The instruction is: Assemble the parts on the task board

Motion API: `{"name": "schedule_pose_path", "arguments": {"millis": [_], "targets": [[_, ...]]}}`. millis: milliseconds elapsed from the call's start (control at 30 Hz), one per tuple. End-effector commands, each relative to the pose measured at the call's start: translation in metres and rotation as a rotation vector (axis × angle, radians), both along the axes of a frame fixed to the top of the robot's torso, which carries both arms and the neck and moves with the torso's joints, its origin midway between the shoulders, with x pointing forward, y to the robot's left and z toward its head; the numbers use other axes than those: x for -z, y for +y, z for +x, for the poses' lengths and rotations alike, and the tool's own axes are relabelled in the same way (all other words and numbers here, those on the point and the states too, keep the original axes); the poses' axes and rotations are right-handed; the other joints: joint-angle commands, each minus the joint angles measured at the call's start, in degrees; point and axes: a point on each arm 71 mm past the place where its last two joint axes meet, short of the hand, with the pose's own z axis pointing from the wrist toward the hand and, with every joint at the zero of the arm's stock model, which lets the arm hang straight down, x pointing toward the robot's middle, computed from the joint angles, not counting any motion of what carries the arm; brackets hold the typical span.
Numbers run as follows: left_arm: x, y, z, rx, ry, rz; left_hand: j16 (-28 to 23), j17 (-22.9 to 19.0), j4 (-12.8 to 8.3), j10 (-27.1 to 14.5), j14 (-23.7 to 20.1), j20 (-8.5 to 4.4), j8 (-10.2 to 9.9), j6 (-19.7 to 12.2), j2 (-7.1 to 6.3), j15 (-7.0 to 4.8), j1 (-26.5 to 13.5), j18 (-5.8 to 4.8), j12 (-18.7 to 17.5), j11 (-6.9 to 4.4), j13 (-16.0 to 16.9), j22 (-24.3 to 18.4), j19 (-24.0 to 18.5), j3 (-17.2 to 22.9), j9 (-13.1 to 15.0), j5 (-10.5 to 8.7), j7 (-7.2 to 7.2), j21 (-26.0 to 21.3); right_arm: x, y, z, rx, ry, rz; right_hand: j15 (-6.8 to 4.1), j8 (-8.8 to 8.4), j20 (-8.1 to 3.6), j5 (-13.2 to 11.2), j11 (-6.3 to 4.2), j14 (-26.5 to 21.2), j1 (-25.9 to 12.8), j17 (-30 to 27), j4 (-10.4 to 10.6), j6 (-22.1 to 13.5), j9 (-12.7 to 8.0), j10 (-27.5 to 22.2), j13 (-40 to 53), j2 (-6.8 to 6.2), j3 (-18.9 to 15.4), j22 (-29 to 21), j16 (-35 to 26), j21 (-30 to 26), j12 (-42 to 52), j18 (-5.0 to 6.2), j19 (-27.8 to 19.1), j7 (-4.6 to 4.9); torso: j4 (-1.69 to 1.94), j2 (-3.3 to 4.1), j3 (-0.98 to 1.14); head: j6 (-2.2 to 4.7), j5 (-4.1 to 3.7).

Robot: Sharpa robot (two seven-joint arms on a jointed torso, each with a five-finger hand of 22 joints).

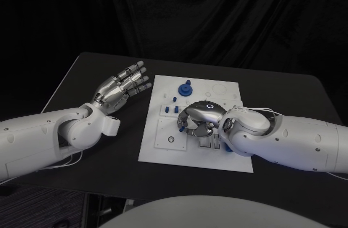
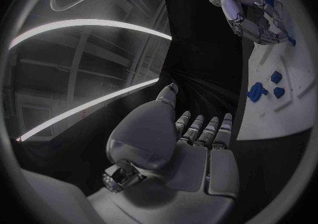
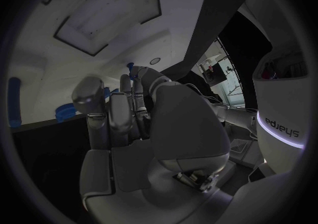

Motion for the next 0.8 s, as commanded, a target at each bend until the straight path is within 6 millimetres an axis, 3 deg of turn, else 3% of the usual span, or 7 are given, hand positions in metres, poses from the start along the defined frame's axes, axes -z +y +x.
{"name": "schedule_pose_path", "arguments": {"millis": [33,467,600,667,733,767,800], "targets": [[-0.0049,0.0003,-0.0008,-0.008,-0.058,-0.051,0.3,0.1,-0.4,0.1,0.0,0.08,-0.1,0.2,0.48,0.41,-0.1,-0.73,0.2,0.34,0.1,0.1,0.4,0.0,0.1,0.33,0.39,0.3,0.0035,-0.0002,-0.0007,0.008,0.013,-0.03,0.03,0.14,-0.05,-0.2,-0.04,0.1,0.5,-0.1,-0.4,0.3,0.1,0.5,0.1,0.2,0.0,6.6,0.1,0.1,-0.4,-1.07,0.2,-0.05,0.08,-0.03,-0.02,-0.01,-0.13],[-0.0043,0.0003,-0.0009,-0.008,-0.056,-0.05,0.3,0.1,-0.4,0.1,0.0,0.08,-0.1,0.2,0.48,0.41,-0.1,-0.73,0.2,0.34,0.1,0.1,0.4,0.0,0.1,0.33,0.39,0.3,0.006,0.0025,-0.001,0.001,-0.002,-0.064,0.08,-0.18,-0.05,-0.7,0.05,-0.1,0.4,-0.5,-0.3,0.2,0.0,0.5,-0.1,0.11,0.0,6.5,-0.2,-0.4,-0.8,-1.0,0.0,-0.01,0.02,-0.04,-0.03,-0.01,-0.18],[-0.0042,0.0004,-0.0009,-0.008,-0.055,-0.05,0.3,0.1,-0.5,0.0,0.0,0.07,-0.1,0.1,0.5,0.44,-0.3,-0.8,0.2,0.35,0.1,0.0,0.4,0.2,0.1,0.33,0.43,0.3,0.0079,0.0048,-0.0021,-0.007,0.0,-0.073,0.25,-0.92,0.03,-1.8,0.24,-0.4,0.3,-0.9,-0.3,-0.2,-0.4,0.3,-0.3,0.09,0.0,6.3,-0.5,-0.8,-1.5,-0.94,-0.3,0.12,0.0,-0.04,-0.03,-0.01,-0.19],[-0.0041,0.0004,-0.0009,-0.008,-0.055,-0.049,0.3,0.1,-0.5,0.0,0.0,0.07,-0.1,0.1,0.5,0.44,-0.3,-0.8,0.2,0.35,0.1,0.0,0.4,0.2,0.1,0.33,0.43,0.3,0.0091,0.0058,-0.0027,-0.01,0.004,-0.079,0.57,-2.21,0.21,-3.4,0.57,-0.8,0.0,-1.4,0.0,-1.4,-1.1,-0.5,-0.4,-0.03,0.0,6.1,-0.9,-1.7,-2.1,-0.82,-0.8,0.4,0.02,-0.02,-0.03,-0.01,-0.22],[-0.004,0.0004,-0.0008,-0.008,-0.055,-0.049,0.3,0.1,-0.5,0.0,0.0,0.07,-0.1,0.1,0.5,0.44,-0.3,-0.8,0.2,0.35,0.1,0.0,0.4,0.2,0.1,0.33,0.43,0.3,0.0101,0.0067,-0.0031,-0.013,0.006,-0.083,1.28,-5.23,0.7,-5.5,1.41,-1.4,-0.8,-2.0,0.7,-4.3,-2.9,-2.6,-0.7,-0.52,0.0,5.8,-1.4,-3.0,-3.3,-0.7,-1.5,1.13,0.04,-0.04,-0.05,-0.01,-0.19],[-0.004,0.0004,-0.0008,-0.008,-0.055,-0.049,0.3,0.1,-0.5,0.0,0.0,0.07,-0.1,0.1,0.5,0.44,-0.3,-0.8,0.2,0.35,0.1,0.0,0.4,0.2,0.1,0.33,0.43,0.3,0.0105,0.007,-0.0033,-0.014,0.007,-0.083,1.44,-6.14,0.86,-6.0,1.58,-1.6,-1.0,-2.3,0.8,-5.0,-3.5,-3.3,-0.7,-0.74,0.0,5.6,-1.5,-3.4,-3.6,-0.63,-1.7,1.21,0.05,-0.04,-0.05,-0.01,-0.19],[-0.0039,0.0004,-0.0008,-0.008,-0.054,-0.049,0.3,0.1,-0.5,0.0,0.0,0.07,-0.1,0.1,0.5,0.44,-0.3,-0.8,0.2,0.35,0.1,0.0,0.4,0.2,0.1,0.33,0.43,0.3,0.0108,0.0073,-0.0035,-0.015,0.007,-0.083,2.08,-8.48,1.27,-7.4,2.26,-2.2,-1.7,-2.8,1.4,-7.1,-4.9,-5.8,-0.9,-1.38,0.0,5.3,-1.9,-4.7,-4.5,-0.45,-2.4,0.74,0.07,-0.04,-0.04,-0.01,-0.18]]}}
